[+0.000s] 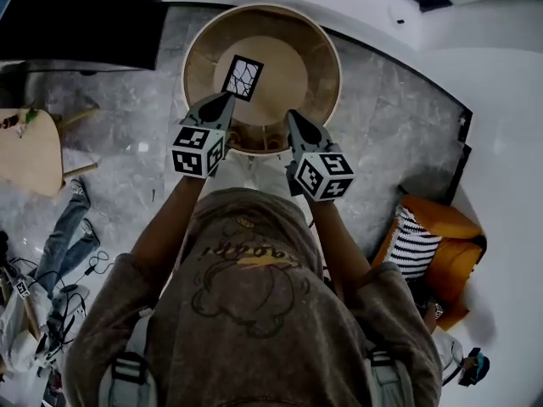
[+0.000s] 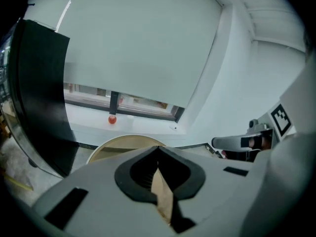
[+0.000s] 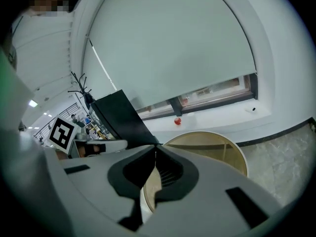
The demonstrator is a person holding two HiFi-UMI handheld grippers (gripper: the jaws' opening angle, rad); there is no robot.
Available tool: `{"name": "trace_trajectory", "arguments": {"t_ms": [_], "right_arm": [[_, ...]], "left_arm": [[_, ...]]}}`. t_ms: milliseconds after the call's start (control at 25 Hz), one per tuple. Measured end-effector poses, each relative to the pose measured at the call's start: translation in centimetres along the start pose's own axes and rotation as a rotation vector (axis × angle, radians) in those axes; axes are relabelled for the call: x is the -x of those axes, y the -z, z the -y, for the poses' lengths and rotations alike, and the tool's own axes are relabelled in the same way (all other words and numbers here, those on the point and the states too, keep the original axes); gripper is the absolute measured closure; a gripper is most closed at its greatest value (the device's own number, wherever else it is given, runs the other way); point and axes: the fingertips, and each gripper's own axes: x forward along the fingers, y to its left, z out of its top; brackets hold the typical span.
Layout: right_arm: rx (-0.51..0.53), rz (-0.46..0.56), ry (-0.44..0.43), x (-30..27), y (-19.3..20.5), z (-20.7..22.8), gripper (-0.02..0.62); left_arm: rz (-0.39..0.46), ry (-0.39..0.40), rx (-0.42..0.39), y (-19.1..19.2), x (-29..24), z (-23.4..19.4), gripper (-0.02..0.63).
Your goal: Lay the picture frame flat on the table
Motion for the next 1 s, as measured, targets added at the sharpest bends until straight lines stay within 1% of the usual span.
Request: {"name": "trace_trajectory", "arguments": {"t_ms": [200, 440, 840, 1000], "right_arm": [[0.036, 0.036, -0.050, 3.2, -2.1, -2.2, 0.575], [0.087, 0.086, -0.101, 5.8, -4.1, -5.0, 0.575], [0.180, 0.162, -0.144, 9.9, -6.1, -7.5, 0.575], [0.203, 0.191, -0.148, 10.6, -6.7, -8.6, 0.575]], "left_arm": [[0.046, 0.029, -0.043, -2.4, 3.7, 3.0, 0.589], [0.113, 0.052, -0.053, -4.3, 7.6, 5.9, 0.589], [0.241, 0.081, -0.089, -6.7, 11.9, 9.7, 0.589], [0.277, 0.083, -0.104, -7.2, 13.5, 10.0, 0.589]]}}
